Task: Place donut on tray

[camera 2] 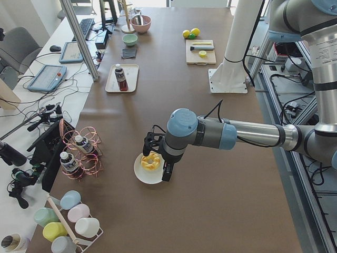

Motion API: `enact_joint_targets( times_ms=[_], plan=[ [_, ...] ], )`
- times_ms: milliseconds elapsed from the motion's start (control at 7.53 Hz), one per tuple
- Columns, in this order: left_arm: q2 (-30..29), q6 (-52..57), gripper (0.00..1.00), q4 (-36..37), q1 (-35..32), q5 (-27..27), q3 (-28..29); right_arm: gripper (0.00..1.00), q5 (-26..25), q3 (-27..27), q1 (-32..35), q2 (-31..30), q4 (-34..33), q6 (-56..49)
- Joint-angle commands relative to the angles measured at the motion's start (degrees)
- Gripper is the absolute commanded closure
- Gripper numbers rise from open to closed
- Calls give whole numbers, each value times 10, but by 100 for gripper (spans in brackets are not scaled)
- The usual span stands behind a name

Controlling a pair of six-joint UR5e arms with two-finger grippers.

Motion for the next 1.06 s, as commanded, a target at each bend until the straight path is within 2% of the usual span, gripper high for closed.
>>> enact_joint_targets(
  times_ms=[0,266,398,531,664,797,930],
  plan=[
    [-23,-12,2,2,32,1,18,0,0,-1,-6,2,0,0],
    [-96,-111,2,-2,114,0,68,0,-1,-1,-9,6,0,-2],
    [-124,-111,2,-8,135,-2,105,0,-2,-1,-15,5,1,-1],
    [-164,-113,2,-29,139,-2,170,0,-2,-2,-15,6,6,0],
    [-182,-123,2,-120,148,-3,261,0,-2,-6,-18,8,8,0],
    [-184,-176,2,-242,161,-2,339,0,-1,-6,-26,9,8,1],
    [-184,-231,2,-322,196,-2,384,0,2,-6,-29,9,8,1]
  ],
)
